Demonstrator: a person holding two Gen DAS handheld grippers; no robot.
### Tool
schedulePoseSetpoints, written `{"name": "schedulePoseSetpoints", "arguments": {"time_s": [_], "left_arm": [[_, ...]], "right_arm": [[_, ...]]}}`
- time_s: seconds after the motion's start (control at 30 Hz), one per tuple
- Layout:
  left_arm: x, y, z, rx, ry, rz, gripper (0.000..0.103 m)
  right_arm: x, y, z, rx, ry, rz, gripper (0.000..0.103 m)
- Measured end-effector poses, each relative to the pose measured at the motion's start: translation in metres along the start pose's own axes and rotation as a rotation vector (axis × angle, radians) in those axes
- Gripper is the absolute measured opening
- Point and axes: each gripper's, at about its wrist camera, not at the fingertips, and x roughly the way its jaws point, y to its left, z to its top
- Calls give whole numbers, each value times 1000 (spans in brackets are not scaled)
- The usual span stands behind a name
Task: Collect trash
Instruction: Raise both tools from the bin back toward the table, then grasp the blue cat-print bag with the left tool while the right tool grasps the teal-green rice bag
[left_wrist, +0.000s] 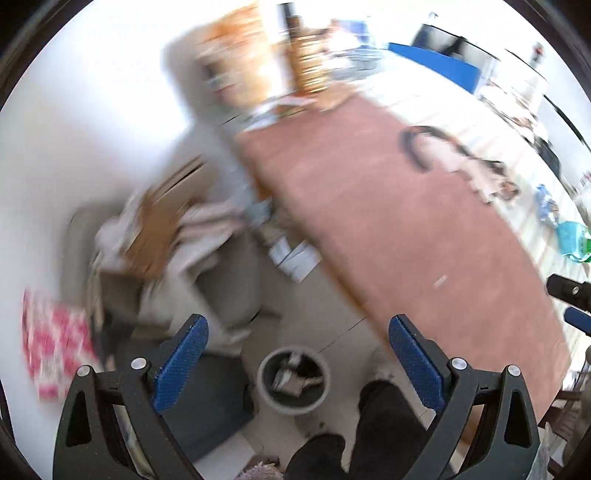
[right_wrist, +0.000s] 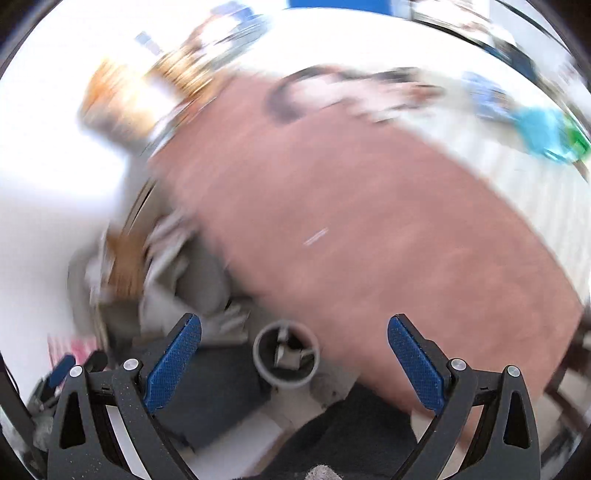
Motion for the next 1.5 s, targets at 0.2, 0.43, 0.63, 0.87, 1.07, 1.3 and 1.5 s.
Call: {"name": "schedulePoseSetpoints", "arguments": {"time_s": [0.2,0.43,0.63,0.87,1.07,1.3,1.5], "left_arm": [[38,-163,117,180,46,-112,100],[97,-322,198,278,129,-148,100],[129,-388,226,318,194,-137,100],[139,-451,217,395,281,-238,100],[164,-506,190,416,427,-311,100],[175,-534,175,417,414,-303,81],[149,-521,169,478,313,-309,63]], "right_arm": [[-18,-203,125,497,-132,-130,102],[5,-363,217,888,-174,-221,102],[52,-399,272,918,-91,-320,103],[65,-403,272,796,-28,-362,95],[26,-428,241,691,-55,-440,93],[3,-446,215,686,-65,-467,92],[-6,-415,202,622,-97,-467,91]]}}
